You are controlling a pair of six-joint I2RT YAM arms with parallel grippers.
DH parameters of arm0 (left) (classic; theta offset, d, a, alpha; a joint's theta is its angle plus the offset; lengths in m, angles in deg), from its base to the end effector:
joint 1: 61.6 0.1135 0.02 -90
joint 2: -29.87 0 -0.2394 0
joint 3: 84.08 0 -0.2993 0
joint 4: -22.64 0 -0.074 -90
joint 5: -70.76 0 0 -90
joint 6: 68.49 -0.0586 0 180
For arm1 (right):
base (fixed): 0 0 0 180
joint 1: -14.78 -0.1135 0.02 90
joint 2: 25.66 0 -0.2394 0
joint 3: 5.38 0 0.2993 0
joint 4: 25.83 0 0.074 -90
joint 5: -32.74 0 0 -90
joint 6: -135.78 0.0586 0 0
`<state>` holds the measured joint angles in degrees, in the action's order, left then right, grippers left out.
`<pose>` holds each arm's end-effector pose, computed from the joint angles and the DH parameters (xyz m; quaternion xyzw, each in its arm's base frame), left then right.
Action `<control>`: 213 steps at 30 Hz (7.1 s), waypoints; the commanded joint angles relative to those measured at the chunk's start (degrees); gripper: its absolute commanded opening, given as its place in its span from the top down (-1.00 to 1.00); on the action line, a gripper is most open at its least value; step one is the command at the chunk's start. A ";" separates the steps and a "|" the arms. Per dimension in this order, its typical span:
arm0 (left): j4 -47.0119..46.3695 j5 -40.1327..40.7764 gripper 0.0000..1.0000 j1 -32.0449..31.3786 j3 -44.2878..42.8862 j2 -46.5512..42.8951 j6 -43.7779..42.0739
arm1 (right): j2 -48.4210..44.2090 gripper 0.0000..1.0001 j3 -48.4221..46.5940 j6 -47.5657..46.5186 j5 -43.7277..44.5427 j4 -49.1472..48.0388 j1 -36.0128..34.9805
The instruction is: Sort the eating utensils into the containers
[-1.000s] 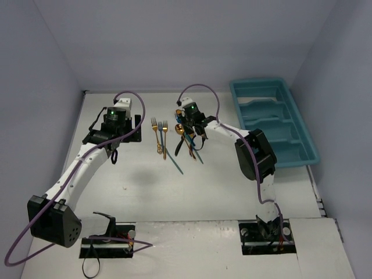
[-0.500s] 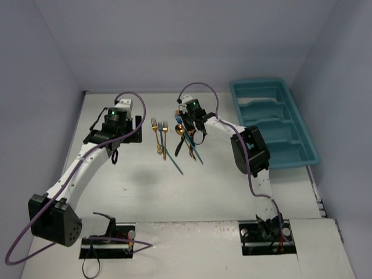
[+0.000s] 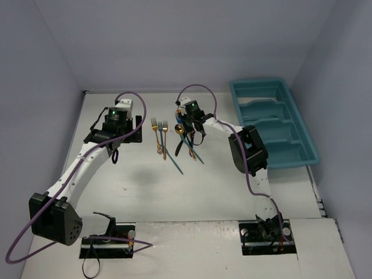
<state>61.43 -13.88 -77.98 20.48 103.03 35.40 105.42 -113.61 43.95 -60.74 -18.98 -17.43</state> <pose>0.3432 -0.0952 0.2758 -0.0017 0.8923 -0.0771 0.4448 0.4789 0.3059 0.1121 -0.2676 0.8220 0.1569 0.4776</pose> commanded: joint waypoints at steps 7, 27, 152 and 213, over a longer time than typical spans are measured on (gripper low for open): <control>-0.94 -0.69 -0.56 0.39 -3.10 -0.36 0.44 | -3.97 0.62 -3.13 -0.75 5.54 -2.04 -1.00; -0.86 -0.95 -0.56 0.39 -3.12 -0.53 0.44 | -2.90 0.60 -3.47 0.89 4.45 -1.88 -1.79; -0.15 -2.75 -0.56 0.30 -3.27 0.06 0.52 | -5.54 0.43 -0.53 6.52 12.42 -1.97 -2.95; 0.02 -3.27 -0.56 0.30 -3.45 -0.20 0.52 | -11.44 1.00 -0.24 9.06 12.01 -1.27 -3.58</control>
<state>62.47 -17.35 -77.98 20.29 104.13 35.45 102.36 -110.17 53.44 -50.52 -18.80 -20.90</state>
